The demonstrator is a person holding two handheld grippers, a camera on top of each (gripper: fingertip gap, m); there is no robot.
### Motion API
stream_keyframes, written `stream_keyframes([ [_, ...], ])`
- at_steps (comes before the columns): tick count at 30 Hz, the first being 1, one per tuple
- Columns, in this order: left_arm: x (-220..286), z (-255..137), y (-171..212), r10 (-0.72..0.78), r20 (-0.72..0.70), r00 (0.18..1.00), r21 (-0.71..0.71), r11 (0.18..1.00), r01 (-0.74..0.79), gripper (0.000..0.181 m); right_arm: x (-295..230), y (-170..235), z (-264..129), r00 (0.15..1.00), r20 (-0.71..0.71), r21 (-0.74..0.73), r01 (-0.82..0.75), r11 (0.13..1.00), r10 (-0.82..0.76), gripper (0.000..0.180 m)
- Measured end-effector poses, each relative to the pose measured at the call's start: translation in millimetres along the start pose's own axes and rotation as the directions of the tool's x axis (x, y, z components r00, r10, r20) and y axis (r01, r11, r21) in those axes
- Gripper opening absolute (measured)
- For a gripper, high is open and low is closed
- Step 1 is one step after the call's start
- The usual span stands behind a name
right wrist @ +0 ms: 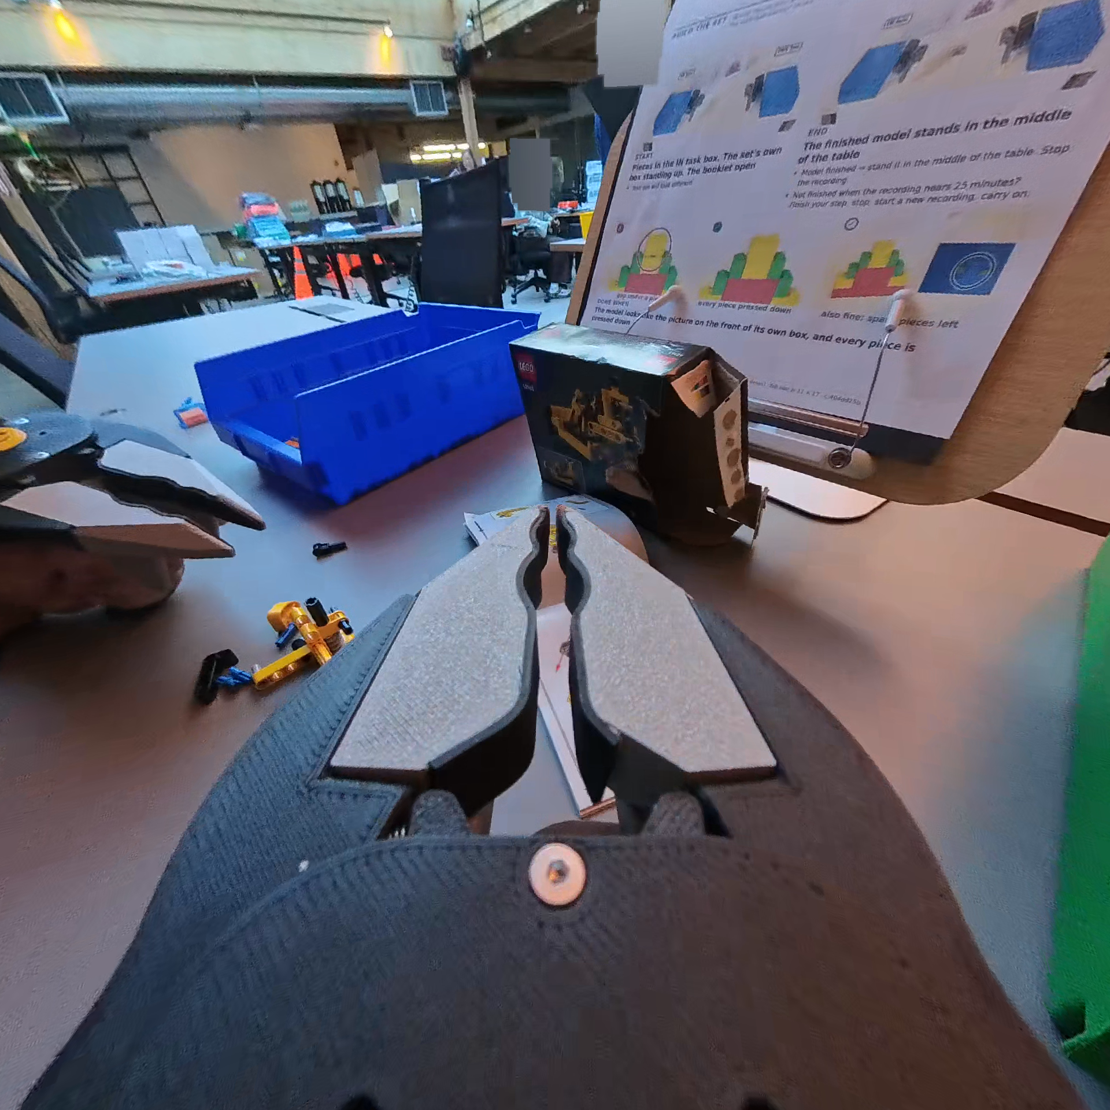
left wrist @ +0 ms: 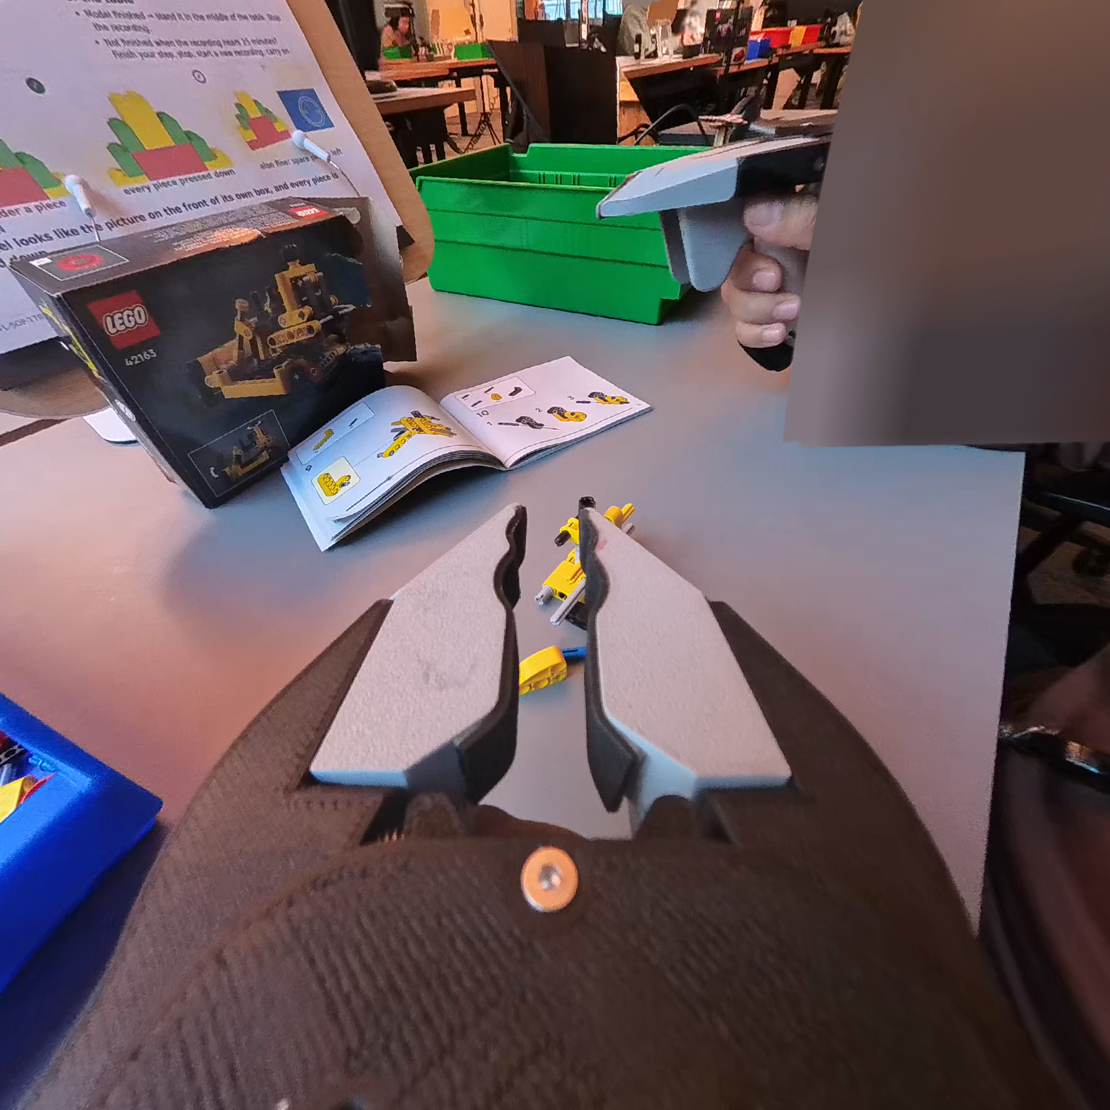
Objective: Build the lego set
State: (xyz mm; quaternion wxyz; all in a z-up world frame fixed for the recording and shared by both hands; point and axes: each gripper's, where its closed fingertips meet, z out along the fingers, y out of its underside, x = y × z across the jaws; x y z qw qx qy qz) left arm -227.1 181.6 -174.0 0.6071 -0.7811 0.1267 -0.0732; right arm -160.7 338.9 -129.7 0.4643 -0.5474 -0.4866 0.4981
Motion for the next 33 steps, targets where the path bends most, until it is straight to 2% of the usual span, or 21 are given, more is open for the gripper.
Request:
stream_keyframes([
  [9,0,0,0,0.004,0.005,1.0,-0.001,1.0,-0.004,0.014,-24,12,9,0.992,0.067,-0.06,0.108,0.992,-0.104,0.0],
  [13,-4,-1,-1,-0.007,0.022,1.0,0.008,1.0,0.007,0.014,-45,20,12,0.976,0.181,-0.087,0.14,0.986,-0.123,0.0],
  [19,-3,0,-1,0.003,0.023,1.0,0.008,1.0,-0.004,0.014,-82,52,19,0.918,0.345,-0.19,0.271,0.943,-0.195,0.011],
  [22,-3,-1,-1,0.006,0.023,1.0,0.01,1.0,-0.006,0.014,-96,68,23,0.9,0.398,-0.254,0.292,0.922,-0.175,0.035],
  [27,-2,1,-1,0.013,0.023,1.0,0.004,1.0,-0.013,0.014,-107,93,32,0.871,0.423,-0.323,0.402,0.857,-0.249,0.037],
  [33,-1,3,0,0.035,0.025,0.999,-0.007,0.999,-0.035,0.014,-120,99,40,0.848,0.455,-0.334,0.446,0.83,-0.273,0.038],
])
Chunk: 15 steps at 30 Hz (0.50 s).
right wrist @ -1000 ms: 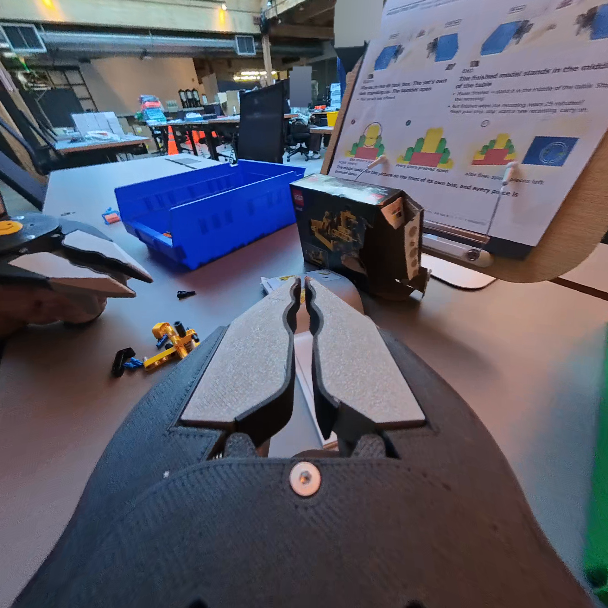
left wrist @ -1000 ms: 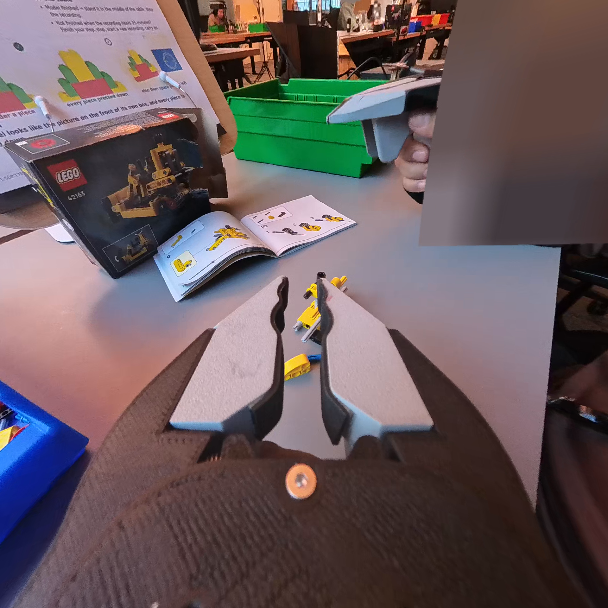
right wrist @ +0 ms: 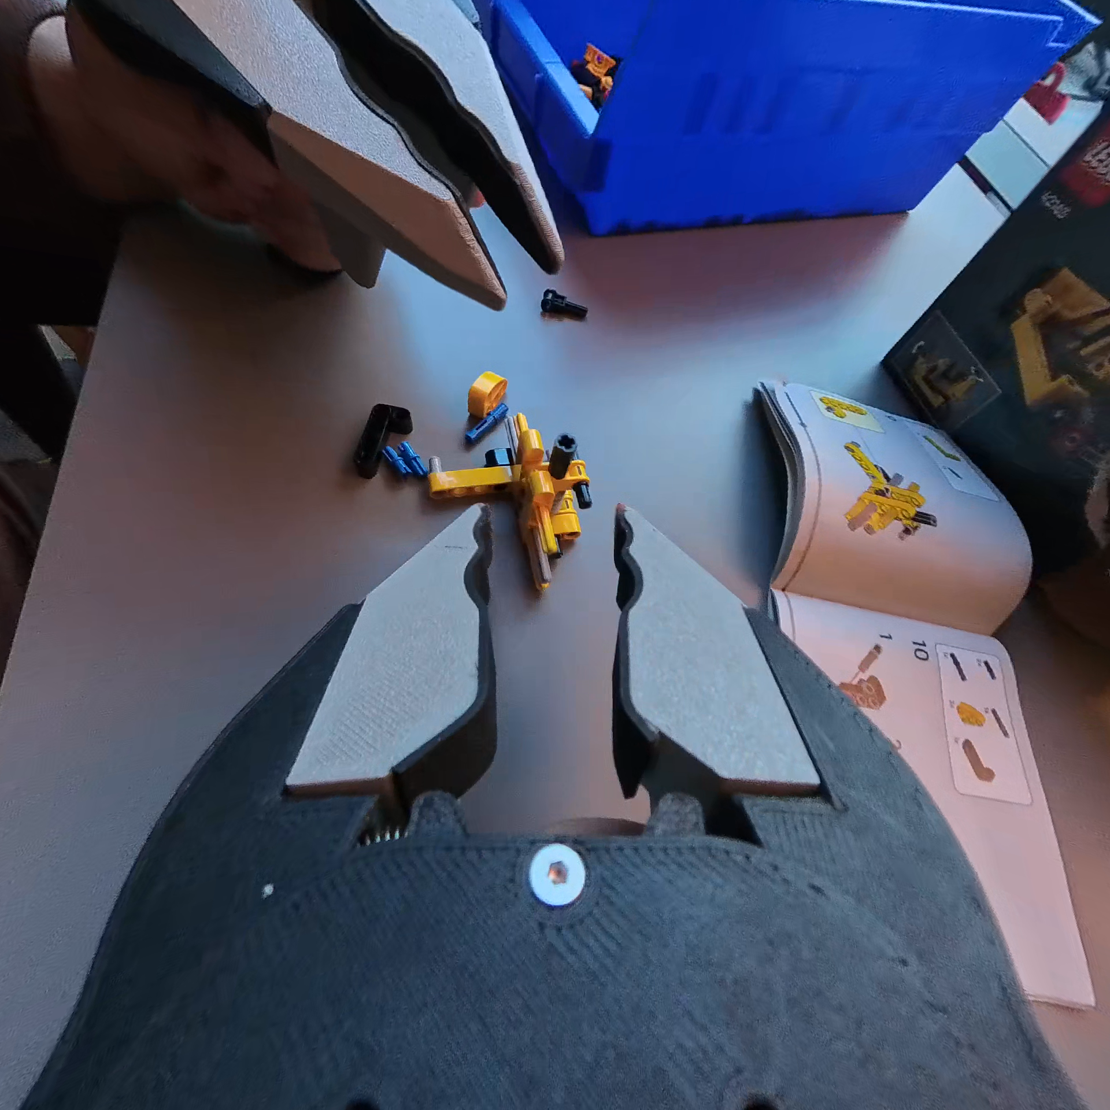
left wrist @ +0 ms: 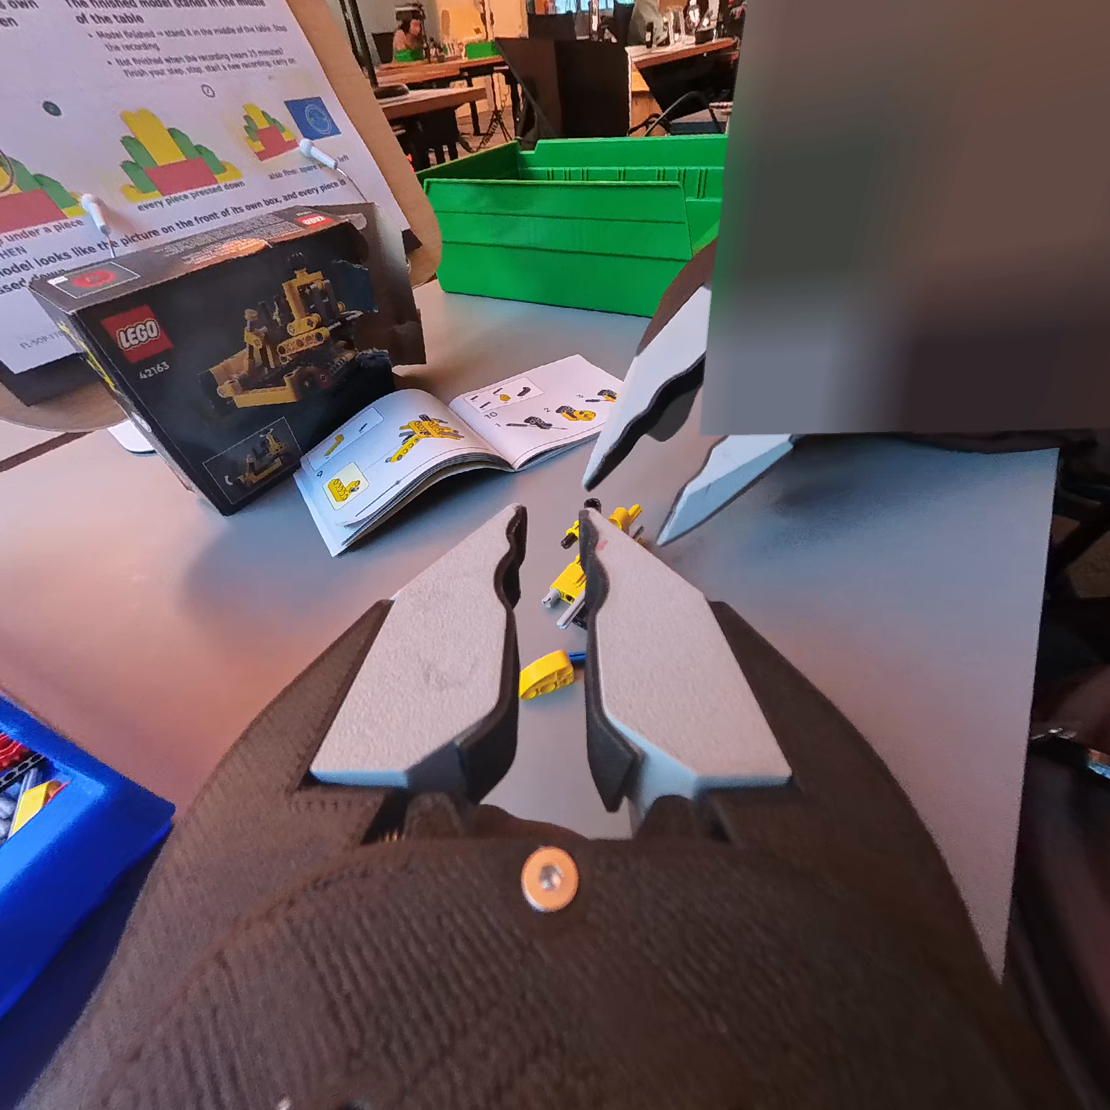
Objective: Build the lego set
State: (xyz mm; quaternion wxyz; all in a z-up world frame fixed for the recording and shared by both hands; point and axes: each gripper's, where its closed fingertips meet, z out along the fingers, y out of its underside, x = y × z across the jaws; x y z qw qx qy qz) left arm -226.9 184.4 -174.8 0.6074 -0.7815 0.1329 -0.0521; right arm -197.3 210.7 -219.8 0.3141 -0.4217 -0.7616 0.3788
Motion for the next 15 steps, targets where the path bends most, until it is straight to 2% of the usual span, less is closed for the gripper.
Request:
stream_keyframes([
  [11,1,1,0,0.014,0.001,1.0,-0.006,1.0,-0.014,0.014,-1,-5,16,1.0,0.002,-0.029,-0.008,1.0,0.008,0.036],
  [15,2,2,1,0.022,0.002,1.0,-0.007,1.0,-0.022,0.014,3,-2,21,1.0,-0.025,-0.066,-0.014,0.998,0.012,0.023],
])
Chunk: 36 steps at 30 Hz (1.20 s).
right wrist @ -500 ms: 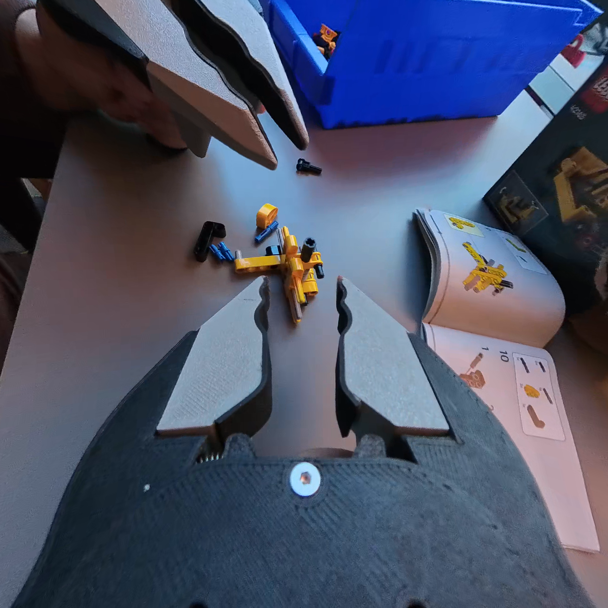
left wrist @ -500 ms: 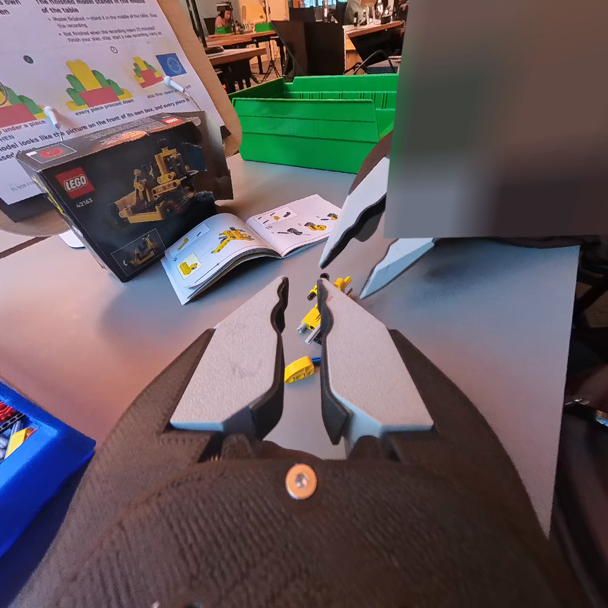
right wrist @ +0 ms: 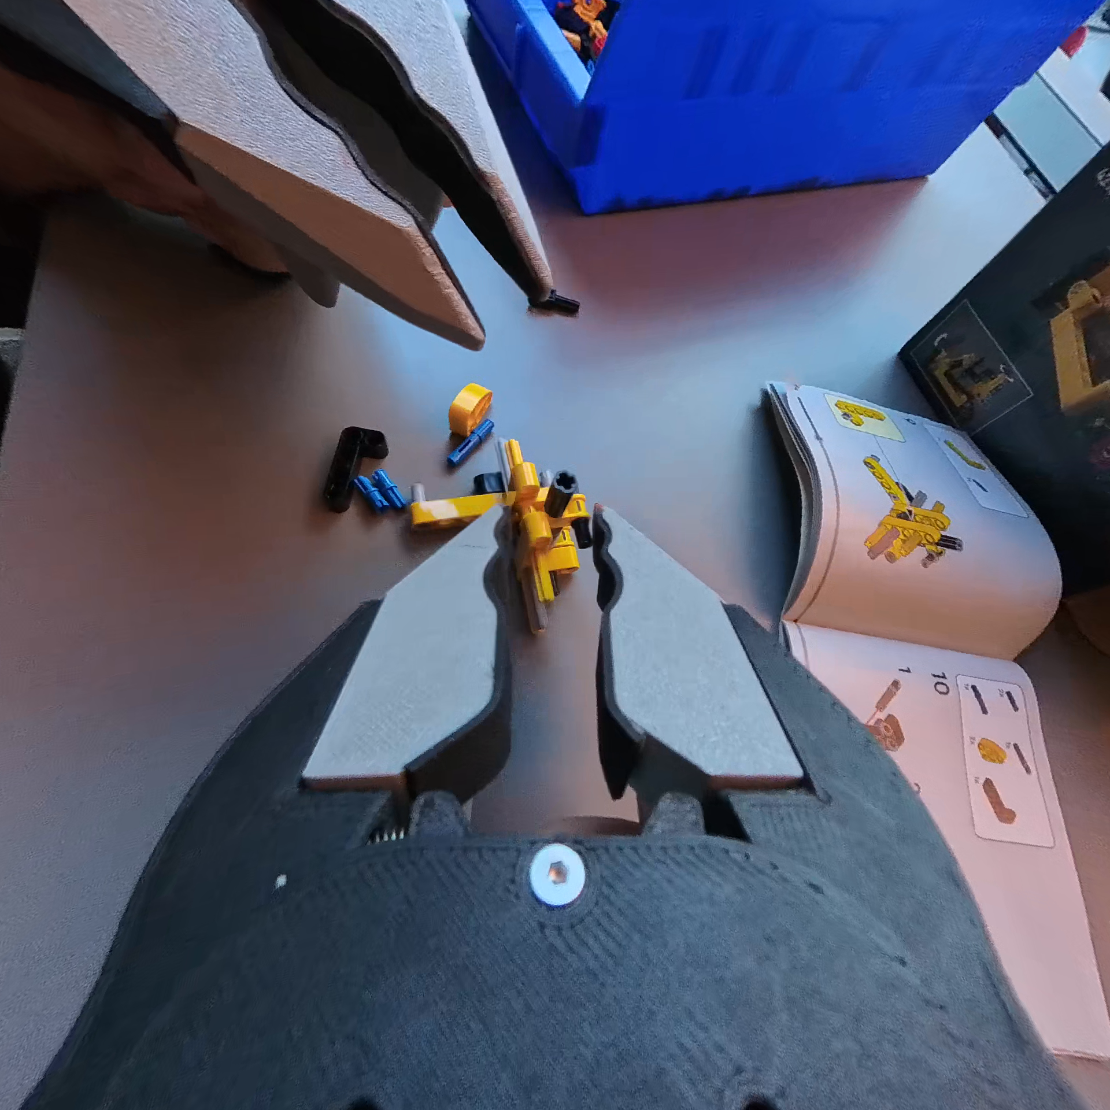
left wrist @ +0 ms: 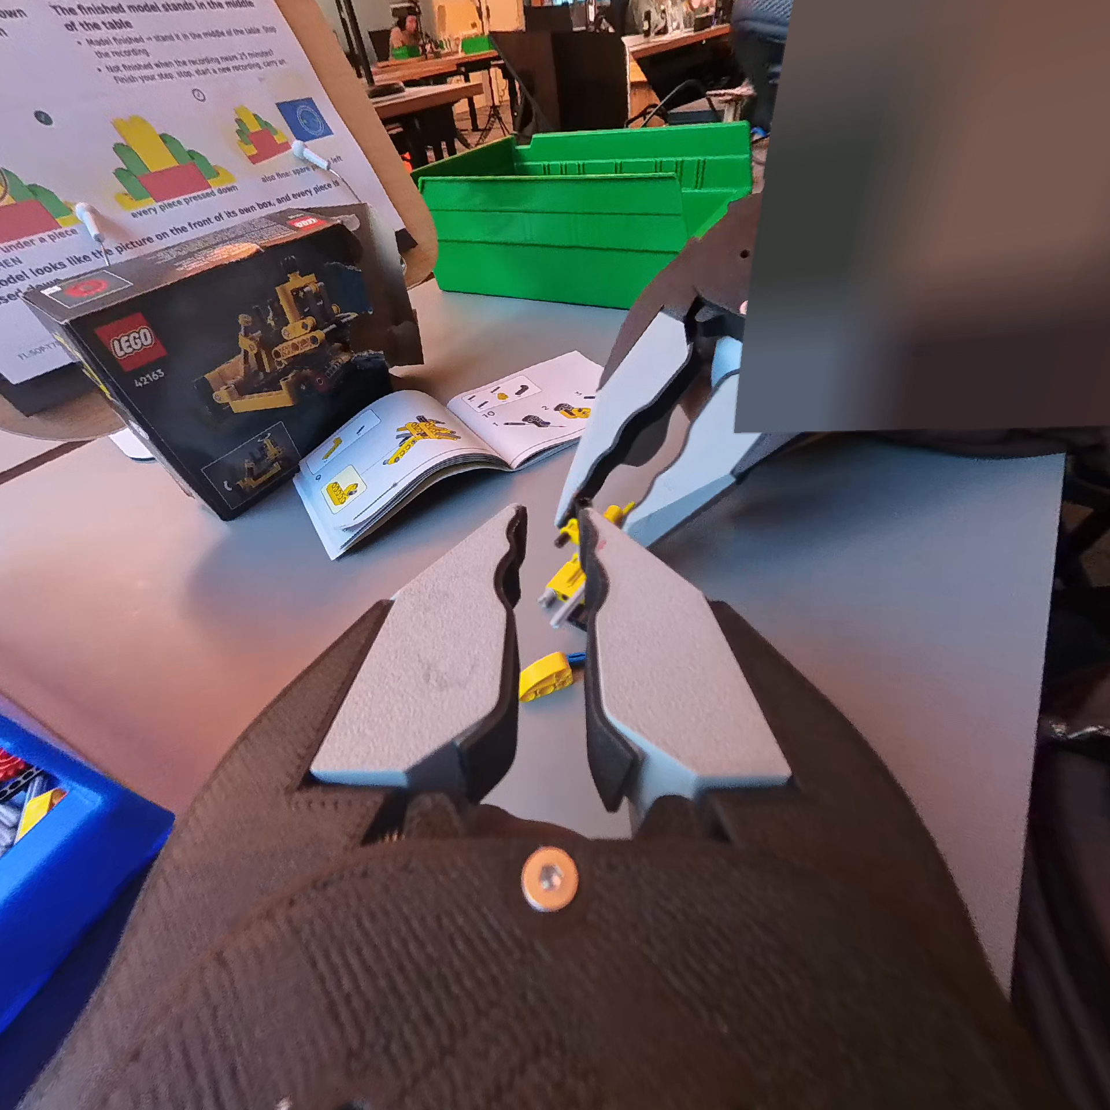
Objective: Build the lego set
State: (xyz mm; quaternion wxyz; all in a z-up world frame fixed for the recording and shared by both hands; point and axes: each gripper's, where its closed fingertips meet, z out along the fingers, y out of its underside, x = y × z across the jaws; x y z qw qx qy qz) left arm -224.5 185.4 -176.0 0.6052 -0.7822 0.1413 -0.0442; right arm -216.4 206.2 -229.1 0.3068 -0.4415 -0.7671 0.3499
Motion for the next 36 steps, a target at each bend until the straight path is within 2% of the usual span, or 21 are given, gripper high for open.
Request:
stream_keyframes([
  [6,-1,-1,-1,-0.007,0.001,1.0,0.006,1.0,0.007,0.014,20,5,-3,0.995,-0.1,-0.013,-0.028,1.0,0.026,0.022],
  [11,-1,0,0,-0.005,0.0,1.0,0.003,1.0,0.005,0.014,29,7,-4,0.989,-0.123,-0.009,-0.085,0.996,0.084,0.026],
  [17,-3,-2,-2,-0.028,0.001,1.0,0.018,0.999,0.028,0.014,30,0,-16,0.988,-0.107,0.065,-0.107,0.992,0.113,0.033],
  [26,-3,-2,-2,-0.028,0.0,1.0,0.022,0.999,0.028,0.014,47,-14,-39,0.969,-0.13,0.219,-0.177,0.96,0.208,0.032],
  [36,-8,-2,-2,0.012,0.05,0.999,0.019,1.0,-0.013,0.014,53,-12,-43,0.955,-0.166,0.252,-0.201,0.947,0.247,0.025],
])
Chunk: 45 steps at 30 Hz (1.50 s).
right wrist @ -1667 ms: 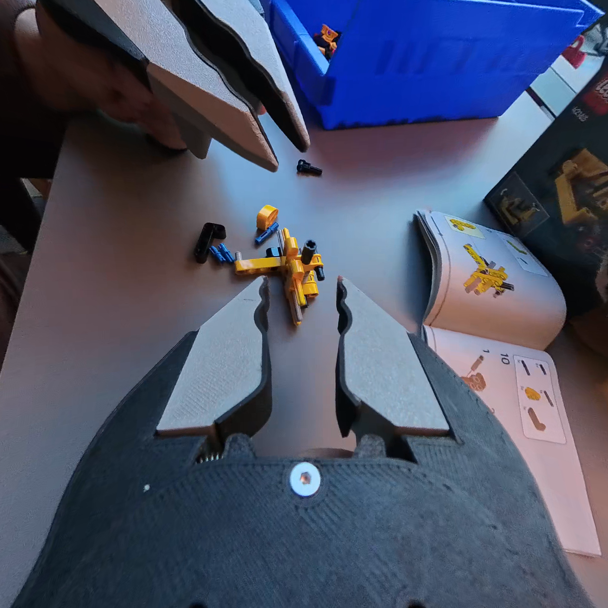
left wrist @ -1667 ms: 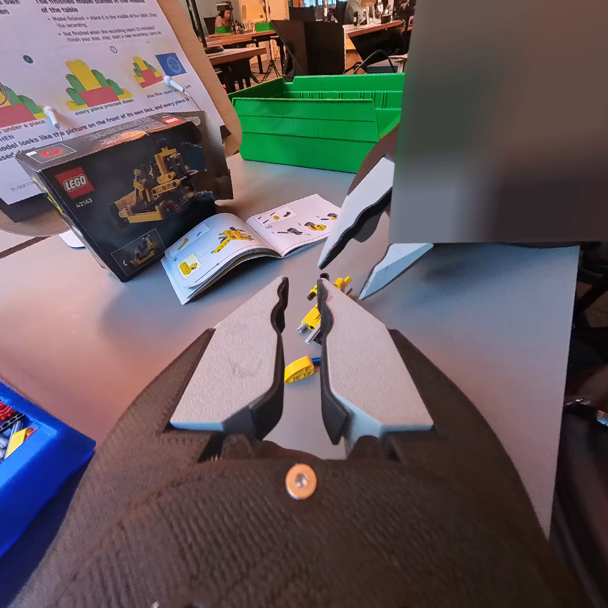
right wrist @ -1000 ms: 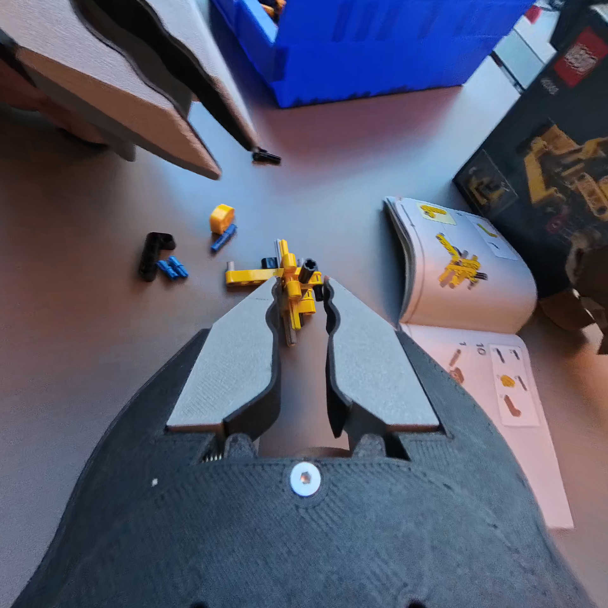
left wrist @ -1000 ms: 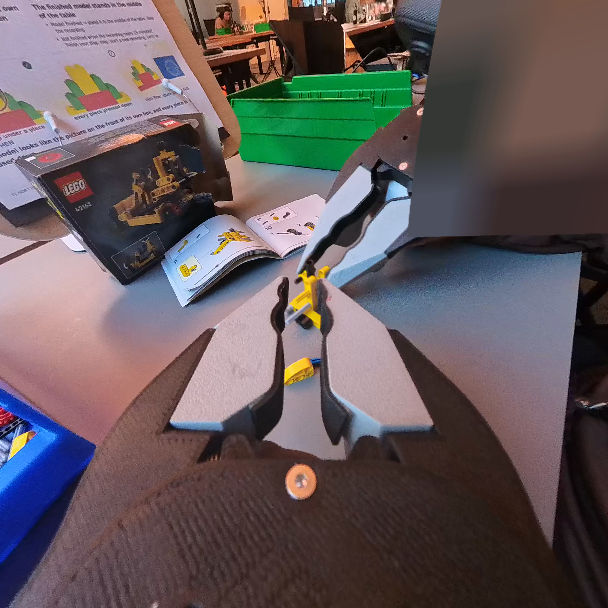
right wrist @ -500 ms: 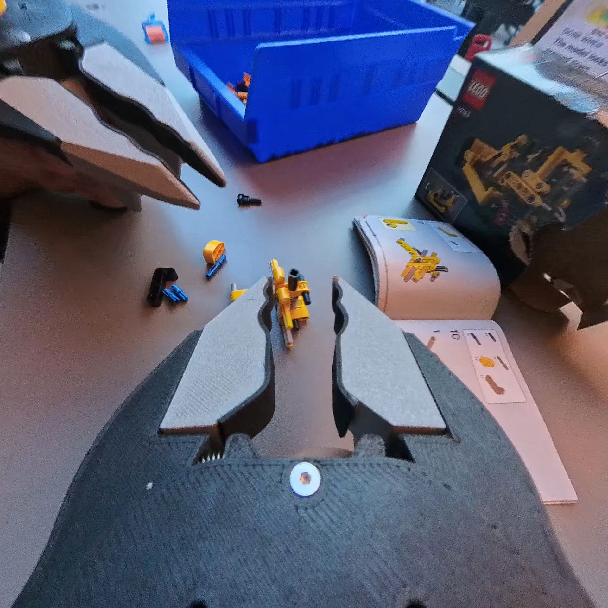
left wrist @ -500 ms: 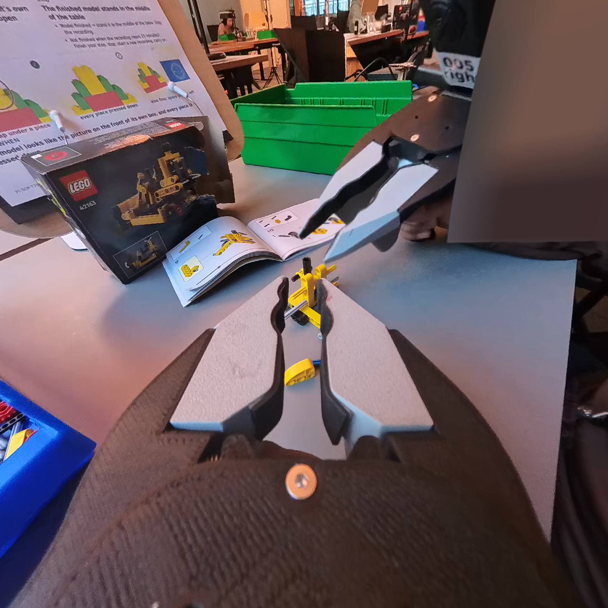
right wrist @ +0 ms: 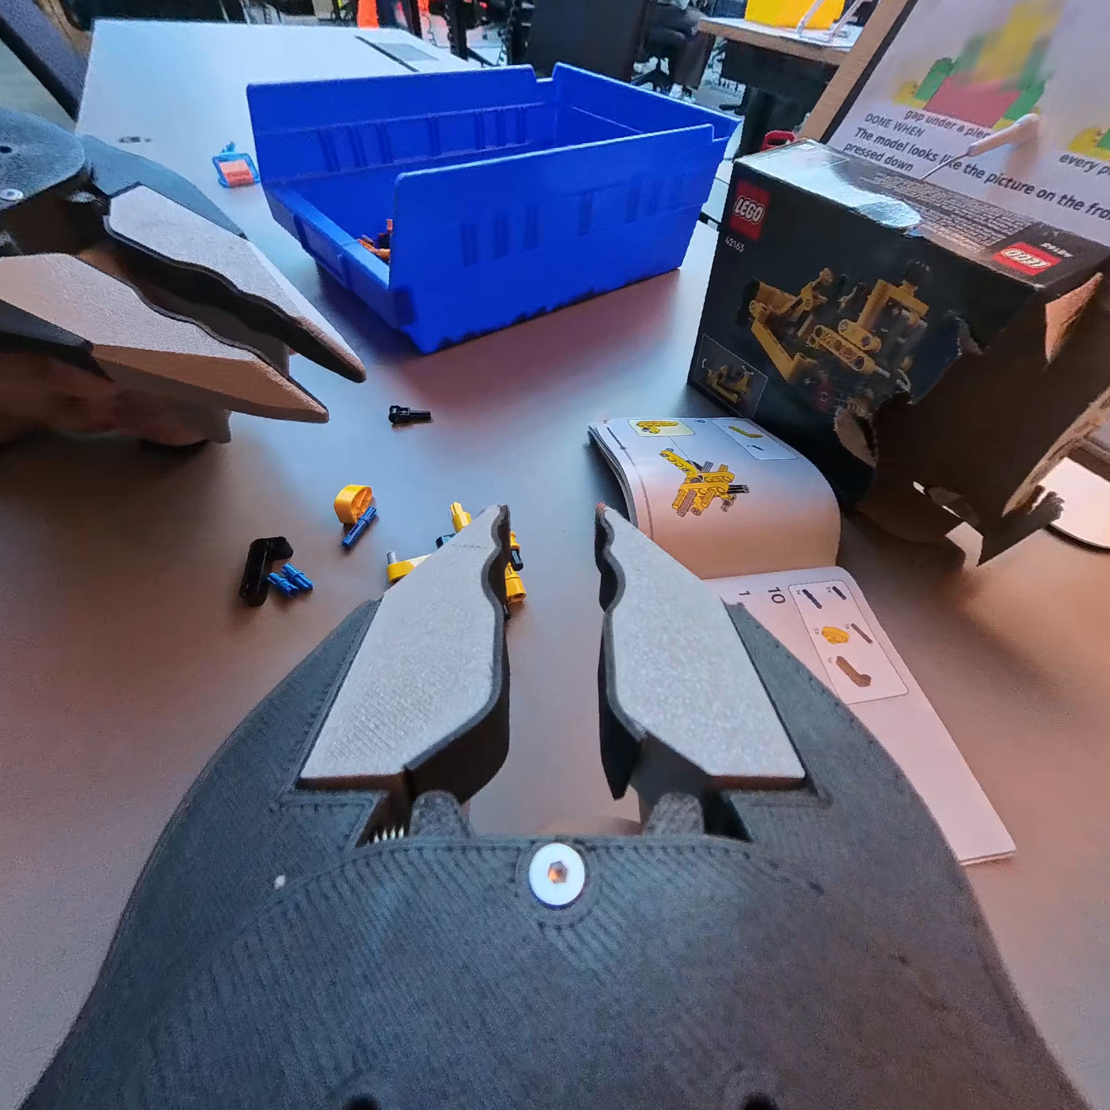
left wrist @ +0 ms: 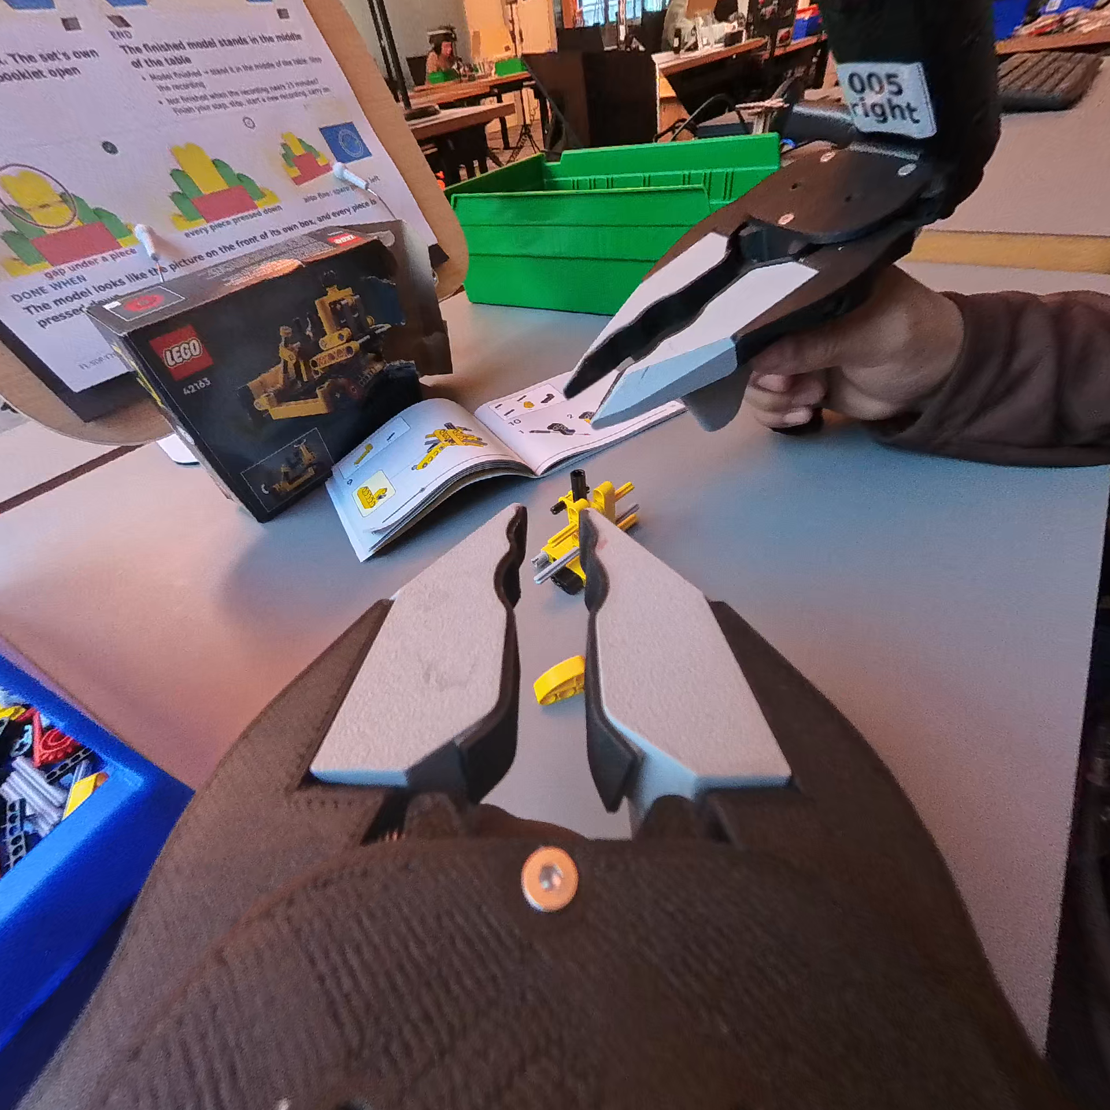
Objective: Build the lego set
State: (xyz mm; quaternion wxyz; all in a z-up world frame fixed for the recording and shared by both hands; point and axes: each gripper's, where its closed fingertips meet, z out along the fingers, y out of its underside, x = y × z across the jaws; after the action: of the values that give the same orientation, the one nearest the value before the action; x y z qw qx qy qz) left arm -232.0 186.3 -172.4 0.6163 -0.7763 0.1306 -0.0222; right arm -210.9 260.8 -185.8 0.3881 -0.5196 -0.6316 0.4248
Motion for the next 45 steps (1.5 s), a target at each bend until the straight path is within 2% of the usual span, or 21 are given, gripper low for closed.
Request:
stream_keyframes([
  [9,-2,0,0,-0.01,0.007,1.0,0.003,1.0,0.01,0.014,6,4,0,1.0,-0.023,-0.014,-0.014,1.0,0.014,0.015],
  [10,-1,0,0,-0.006,0.005,1.0,0.002,1.0,0.006,0.013,6,4,0,1.0,-0.023,-0.015,-0.009,1.0,0.009,0.009],
  [11,0,0,0,-0.001,-0.002,1.0,0.002,1.0,0.001,0.003,6,4,0,1.0,-0.022,-0.018,0.001,1.0,-0.002,0.0],
  [17,1,2,1,0.017,0.003,1.0,-0.012,1.0,-0.017,0.0,3,7,2,0.999,-0.021,-0.033,0.025,0.999,-0.026,0.0],
  [19,-1,1,1,0.005,0.01,1.0,-0.007,1.0,-0.005,0.007,4,7,2,0.999,-0.024,-0.031,0.02,0.999,-0.021,0.0],
  [38,-3,2,1,0.006,0.025,1.0,-0.011,1.0,-0.005,0.009,7,4,-1,0.999,-0.04,-0.018,0.016,1.0,-0.016,0.003],
  [45,-3,2,1,0.007,0.029,1.0,-0.011,1.0,-0.007,0.01,3,-2,-4,1.0,0.001,0.022,-0.018,1.0,0.018,0.003],
])
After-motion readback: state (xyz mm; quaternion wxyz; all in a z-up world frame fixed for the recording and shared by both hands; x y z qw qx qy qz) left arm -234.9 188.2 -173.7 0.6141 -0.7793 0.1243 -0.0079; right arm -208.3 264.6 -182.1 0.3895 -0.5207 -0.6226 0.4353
